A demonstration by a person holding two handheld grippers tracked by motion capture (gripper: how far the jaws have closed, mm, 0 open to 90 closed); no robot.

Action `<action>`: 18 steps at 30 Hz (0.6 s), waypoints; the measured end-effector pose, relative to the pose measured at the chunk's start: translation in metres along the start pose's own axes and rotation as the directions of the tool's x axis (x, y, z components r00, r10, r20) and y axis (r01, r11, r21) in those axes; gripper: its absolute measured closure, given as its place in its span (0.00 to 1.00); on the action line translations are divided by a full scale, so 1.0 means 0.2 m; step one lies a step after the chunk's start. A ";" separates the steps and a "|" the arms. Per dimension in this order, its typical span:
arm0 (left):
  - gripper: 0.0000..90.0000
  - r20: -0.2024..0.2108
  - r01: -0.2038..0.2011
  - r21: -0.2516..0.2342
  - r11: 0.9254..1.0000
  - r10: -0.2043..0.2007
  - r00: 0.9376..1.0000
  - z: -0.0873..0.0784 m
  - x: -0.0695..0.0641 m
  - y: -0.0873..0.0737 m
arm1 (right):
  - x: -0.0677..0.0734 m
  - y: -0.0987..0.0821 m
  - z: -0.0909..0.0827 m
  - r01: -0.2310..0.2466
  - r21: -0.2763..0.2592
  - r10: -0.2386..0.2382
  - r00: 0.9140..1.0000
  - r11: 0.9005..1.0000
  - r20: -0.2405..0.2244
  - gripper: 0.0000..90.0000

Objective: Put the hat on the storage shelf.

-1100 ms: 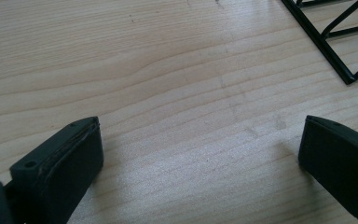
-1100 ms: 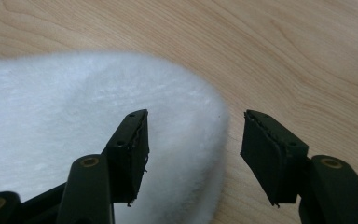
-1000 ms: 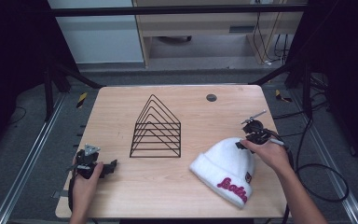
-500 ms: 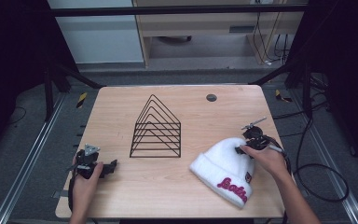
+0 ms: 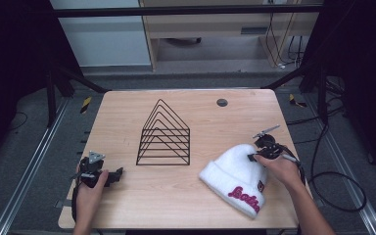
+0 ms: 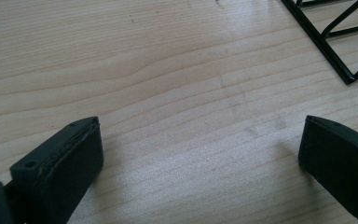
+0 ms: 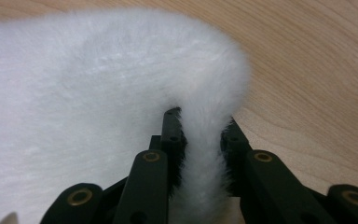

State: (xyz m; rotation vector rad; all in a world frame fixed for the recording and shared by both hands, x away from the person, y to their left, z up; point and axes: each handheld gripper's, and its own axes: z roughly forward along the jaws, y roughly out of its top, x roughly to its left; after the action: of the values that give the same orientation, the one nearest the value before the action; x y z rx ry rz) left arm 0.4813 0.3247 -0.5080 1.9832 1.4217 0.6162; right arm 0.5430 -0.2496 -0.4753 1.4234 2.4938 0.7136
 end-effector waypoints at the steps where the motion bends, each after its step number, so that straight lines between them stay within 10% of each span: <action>1: 0.00 0.000 0.000 0.000 1.000 0.000 1.000 0.00 0.00 0.00 | 0.00 0.00 0.00 0.019 -0.002 -0.019 1.000 1.000 0.005 0.87; 9: 0.00 0.000 0.000 0.000 1.000 0.000 1.000 0.00 0.00 0.00 | 0.06 -0.01 -0.12 0.078 -0.090 -0.073 0.996 0.993 0.052 0.89; 18: 0.00 0.000 -0.001 0.001 1.000 0.001 1.000 0.00 0.00 0.00 | 0.25 0.00 -0.38 0.214 -0.245 -0.196 0.976 0.946 0.094 0.90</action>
State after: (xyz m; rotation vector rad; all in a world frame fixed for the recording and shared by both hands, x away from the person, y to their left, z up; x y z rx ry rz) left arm 0.4808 0.3246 -0.5079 1.9846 1.4214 0.6157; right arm 0.4873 -0.2311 -0.4062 1.0633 2.3509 0.8870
